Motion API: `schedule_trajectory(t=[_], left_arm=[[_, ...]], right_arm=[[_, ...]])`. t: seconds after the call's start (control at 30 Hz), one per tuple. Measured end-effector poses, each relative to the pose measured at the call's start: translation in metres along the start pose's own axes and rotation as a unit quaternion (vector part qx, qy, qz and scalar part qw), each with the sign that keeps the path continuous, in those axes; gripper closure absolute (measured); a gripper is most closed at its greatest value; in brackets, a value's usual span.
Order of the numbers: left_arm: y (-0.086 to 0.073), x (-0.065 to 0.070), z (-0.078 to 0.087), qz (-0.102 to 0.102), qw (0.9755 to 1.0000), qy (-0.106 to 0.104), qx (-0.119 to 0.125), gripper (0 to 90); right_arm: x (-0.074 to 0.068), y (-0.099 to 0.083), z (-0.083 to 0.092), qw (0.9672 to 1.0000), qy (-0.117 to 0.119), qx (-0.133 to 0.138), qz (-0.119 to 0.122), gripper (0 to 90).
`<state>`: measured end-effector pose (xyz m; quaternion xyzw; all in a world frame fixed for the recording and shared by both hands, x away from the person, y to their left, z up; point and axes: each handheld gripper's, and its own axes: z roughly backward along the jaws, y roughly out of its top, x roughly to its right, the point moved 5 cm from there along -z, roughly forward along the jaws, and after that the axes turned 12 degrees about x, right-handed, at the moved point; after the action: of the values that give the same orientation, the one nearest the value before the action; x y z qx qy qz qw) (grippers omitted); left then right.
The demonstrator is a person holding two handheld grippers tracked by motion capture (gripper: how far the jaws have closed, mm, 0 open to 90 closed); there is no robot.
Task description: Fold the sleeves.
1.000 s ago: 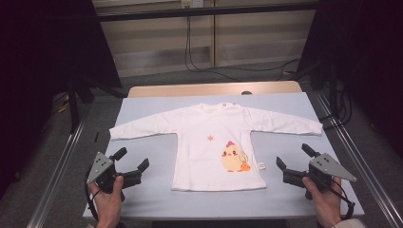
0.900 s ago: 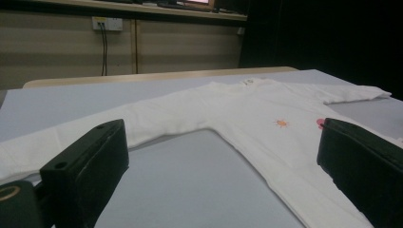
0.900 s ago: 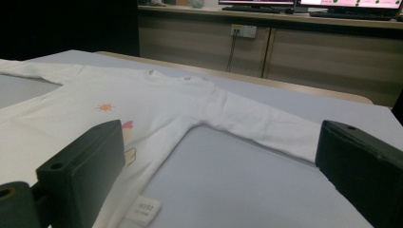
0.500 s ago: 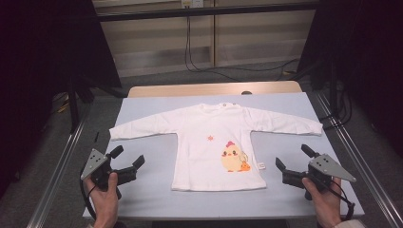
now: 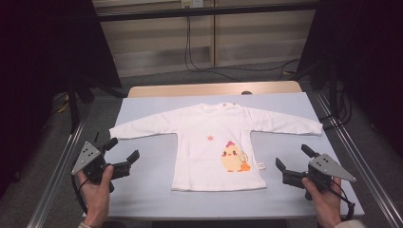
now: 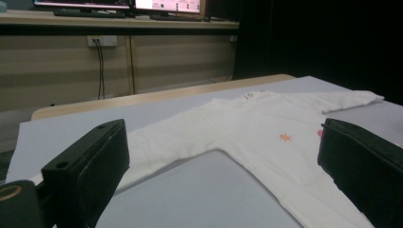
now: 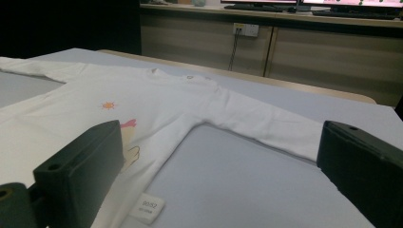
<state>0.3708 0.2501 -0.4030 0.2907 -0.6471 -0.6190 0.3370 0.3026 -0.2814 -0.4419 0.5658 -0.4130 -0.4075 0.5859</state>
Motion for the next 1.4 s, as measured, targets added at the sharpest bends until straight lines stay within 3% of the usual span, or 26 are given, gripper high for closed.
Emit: schedule_trajectory(t=[0.1,0.3,0.4,0.5,0.57,0.67,0.8,0.93,1.1,1.2,1.27,1.4], left_arm=[[0.000,-0.007,-0.001,0.007,1.0000,0.003,-0.004,3.2],[0.006,-0.020,0.000,-0.002,0.9999,0.015,-0.006,3.3],[0.011,-0.033,0.001,0.000,0.9997,0.023,-0.007,3.9],[0.012,-0.040,0.003,0.009,0.9996,0.023,-0.014,3.8],[0.013,-0.040,0.004,0.000,0.9996,0.017,-0.020,4.1],[0.014,-0.041,0.003,0.003,0.9996,0.014,-0.024,4.6],[0.015,-0.055,0.003,0.006,0.9992,0.024,-0.032,3.8],[0.016,-0.065,0.002,-0.007,0.9991,0.021,-0.036,3.9],[0.018,-0.079,0.003,-0.012,0.9985,0.038,-0.039,4.0],[0.018,-0.085,0.002,-0.011,0.9980,0.044,-0.044,3.2],[0.017,-0.087,0.000,-0.007,0.9973,0.040,-0.062,3.1],[0.018,-0.090,-0.002,-0.005,0.9973,0.040,-0.061,3.3]], right_arm=[[-0.001,-0.001,-0.001,1.0000,0.000,0.000,0.000,1.7],[0.000,0.000,-0.001,1.0000,-0.002,0.000,0.000,1.7],[0.000,0.000,-0.001,1.0000,-0.001,0.000,0.001,1.7],[0.000,-0.001,-0.001,1.0000,-0.002,0.000,0.001,1.7],[0.000,-0.001,-0.001,1.0000,-0.003,-0.001,0.001,1.7],[0.000,-0.001,-0.001,1.0000,-0.002,-0.001,0.001,1.6],[-0.001,0.000,-0.001,1.0000,0.000,0.000,0.002,1.6],[-0.001,-0.001,-0.001,1.0000,0.002,-0.002,0.002,1.5],[-0.001,0.000,-0.001,1.0000,0.001,-0.001,0.001,1.5],[-0.001,-0.001,-0.001,1.0000,0.002,-0.002,0.002,1.5],[-0.001,-0.001,-0.001,1.0000,0.002,-0.002,0.003,1.6],[0.000,-0.001,-0.001,1.0000,-0.001,-0.003,0.006,1.9]])
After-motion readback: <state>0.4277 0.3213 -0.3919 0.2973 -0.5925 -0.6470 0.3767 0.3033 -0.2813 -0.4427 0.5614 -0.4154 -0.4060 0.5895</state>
